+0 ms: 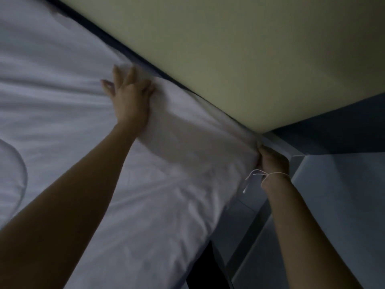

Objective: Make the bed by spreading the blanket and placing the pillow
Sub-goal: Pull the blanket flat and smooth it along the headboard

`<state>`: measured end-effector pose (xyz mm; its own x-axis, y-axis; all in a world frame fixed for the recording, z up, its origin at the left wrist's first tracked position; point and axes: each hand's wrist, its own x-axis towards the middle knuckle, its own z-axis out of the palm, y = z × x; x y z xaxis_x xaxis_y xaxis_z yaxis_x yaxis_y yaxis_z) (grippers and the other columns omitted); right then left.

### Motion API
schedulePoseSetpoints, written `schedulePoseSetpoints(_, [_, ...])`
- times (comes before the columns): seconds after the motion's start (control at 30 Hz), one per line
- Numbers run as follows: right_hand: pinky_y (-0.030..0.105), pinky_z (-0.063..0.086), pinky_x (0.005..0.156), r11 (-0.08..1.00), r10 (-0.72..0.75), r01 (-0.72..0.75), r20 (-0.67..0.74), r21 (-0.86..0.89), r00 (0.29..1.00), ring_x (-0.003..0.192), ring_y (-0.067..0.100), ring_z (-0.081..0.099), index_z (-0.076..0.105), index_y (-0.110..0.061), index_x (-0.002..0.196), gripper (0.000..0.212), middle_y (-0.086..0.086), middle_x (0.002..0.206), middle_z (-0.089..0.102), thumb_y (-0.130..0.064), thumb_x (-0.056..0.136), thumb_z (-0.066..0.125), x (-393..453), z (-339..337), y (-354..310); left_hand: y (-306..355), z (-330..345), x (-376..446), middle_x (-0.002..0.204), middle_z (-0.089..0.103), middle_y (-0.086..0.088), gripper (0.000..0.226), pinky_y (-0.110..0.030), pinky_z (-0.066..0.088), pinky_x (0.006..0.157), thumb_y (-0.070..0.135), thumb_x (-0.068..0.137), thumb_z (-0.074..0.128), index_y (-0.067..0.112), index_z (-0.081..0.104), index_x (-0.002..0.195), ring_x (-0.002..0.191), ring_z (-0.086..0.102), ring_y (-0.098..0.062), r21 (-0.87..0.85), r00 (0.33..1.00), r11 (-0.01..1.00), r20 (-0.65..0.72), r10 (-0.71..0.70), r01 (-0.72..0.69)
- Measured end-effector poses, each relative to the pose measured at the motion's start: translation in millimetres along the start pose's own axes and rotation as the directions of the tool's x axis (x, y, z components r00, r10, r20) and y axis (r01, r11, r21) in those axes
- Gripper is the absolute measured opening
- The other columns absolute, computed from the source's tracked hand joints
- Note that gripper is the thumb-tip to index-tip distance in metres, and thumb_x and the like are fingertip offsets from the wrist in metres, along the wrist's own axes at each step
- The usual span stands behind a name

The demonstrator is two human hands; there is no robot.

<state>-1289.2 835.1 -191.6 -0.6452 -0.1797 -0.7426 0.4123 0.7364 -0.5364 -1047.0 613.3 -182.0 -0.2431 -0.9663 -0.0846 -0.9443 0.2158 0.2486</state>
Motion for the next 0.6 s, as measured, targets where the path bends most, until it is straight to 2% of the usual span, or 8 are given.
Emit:
schedulePoseSetpoints(0.17, [0.009, 0.045, 0.049, 0.995, 0.088, -0.085, -0.066, 0.046, 0.994, 0.091, 0.018, 0.056, 0.067, -0.005, 0.091, 0.022, 0.011, 0.106, 0.066, -0.027, 0.09, 0.063, 19.5, -2.9, -6.1, 16.5, 23.6, 1.6, 0.138, 0.055, 0.003, 0.04, -0.061, 0.002, 0.115, 0.036, 0.096, 0.034, 0.023, 0.067, 0.115, 0.144, 0.019, -0.037, -0.072, 0.979, 0.997, -0.201, -0.034, 0.02])
schedulePoseSetpoints(0.2, [0.007, 0.046, 0.057, 0.994, 0.096, -0.092, -0.072, 0.056, 0.993, 0.092, 0.019, 0.057, 0.066, -0.004, 0.094, 0.022, 0.012, 0.11, 0.067, -0.025, 0.09, 0.063, 23.0, -0.4, -6.8, 18.7, 26.2, 3.7, 0.136, 0.057, 0.004, 0.041, -0.061, 0.003, 0.116, 0.035, 0.096, 0.033, 0.022, 0.067, 0.115, 0.144, 0.02, -0.037, -0.084, 0.977, 0.996, -0.212, -0.03, 0.013])
schedulePoseSetpoints(0.27, [0.02, 0.048, 0.079, 0.992, 0.098, -0.088, -0.121, 0.089, 0.988, 0.1, 0.024, 0.061, 0.068, -0.001, 0.099, 0.024, 0.013, 0.114, 0.067, -0.023, 0.09, 0.064, 21.5, 7.3, -6.9, 21.5, 29.5, 4.9, 0.135, 0.058, 0.006, 0.042, -0.059, 0.002, 0.116, 0.035, 0.096, 0.032, 0.021, 0.067, 0.116, 0.144, 0.021, -0.035, -0.07, 0.977, 0.997, -0.211, -0.025, 0.01])
schedulePoseSetpoints(0.37, [0.025, 0.044, 0.086, 0.993, 0.006, 0.028, -0.289, 0.112, 0.957, 0.108, 0.023, 0.061, 0.069, 0.0, 0.106, 0.024, 0.012, 0.116, 0.068, -0.015, 0.093, 0.056, 0.5, 11.4, 4.0, 17.8, 20.6, 5.6, 0.137, 0.056, 0.004, 0.04, -0.058, 0.005, 0.117, 0.035, 0.097, 0.034, 0.021, 0.063, 0.12, 0.143, 0.023, -0.033, -0.056, 0.99, 0.998, -0.137, -0.008, 0.0])
schedulePoseSetpoints(0.43, [0.021, 0.042, 0.085, 0.981, -0.143, 0.187, -0.443, 0.059, 0.885, 0.11, 0.022, 0.059, 0.065, -0.002, 0.114, 0.027, 0.012, 0.121, 0.064, -0.013, 0.095, 0.049, -22.8, 10.4, 15.2, 12.0, 13.0, 1.9, 0.14, 0.052, -0.001, 0.04, -0.058, 0.008, 0.116, 0.039, 0.096, 0.035, 0.02, 0.06, 0.121, 0.14, 0.029, -0.029, -0.065, 0.991, 0.996, -0.12, 0.058, -0.066])
schedulePoseSetpoints(0.5, [0.022, 0.042, 0.093, 0.907, -0.382, 0.418, -0.514, -0.049, 0.768, 0.113, 0.018, 0.056, 0.058, -0.004, 0.123, 0.031, 0.012, 0.126, 0.058, -0.018, 0.097, 0.048, -47.6, 9.7, 27.0, 13.4, 16.1, -2.9, 0.152, 0.037, -0.006, 0.049, -0.051, 0.001, 0.118, 0.042, 0.097, 0.032, 0.018, 0.046, 0.137, 0.144, 0.025, -0.023, -0.14, 0.984, 0.983, -0.149, 0.1, -0.121])
schedulePoseSetpoints(0.53, [0.028, 0.044, 0.097, 0.816, -0.552, 0.56, -0.482, -0.143, 0.681, 0.114, 0.02, 0.056, 0.057, -0.004, 0.124, 0.033, 0.014, 0.126, 0.057, -0.02, 0.097, 0.047, -63.9, 16.4, 33.1, 8.0, 13.4, -4.5, 0.155, 0.029, -0.006, 0.052, -0.046, -0.001, 0.117, 0.042, 0.099, 0.028, 0.018, 0.037, 0.144, 0.146, 0.021, -0.02, -0.158, 0.978, 0.98, -0.189, 0.09, -0.121])
schedulePoseSetpoints(0.6, [0.045, 0.041, 0.103, 0.529, -0.849, 0.805, -0.152, -0.269, 0.507, 0.12, 0.032, 0.053, 0.057, -0.002, 0.126, 0.038, 0.019, 0.128, 0.057, -0.022, 0.094, 0.047, -98.9, 61.2, 43.9, -38.4, -5.0, -11.8, 0.157, 0.024, -0.004, 0.051, -0.043, 0.0, 0.118, 0.039, 0.101, 0.02, 0.02, 0.027, 0.148, 0.147, 0.017, -0.017, -0.123, 0.965, 0.99, -0.262, 0.03, -0.064])
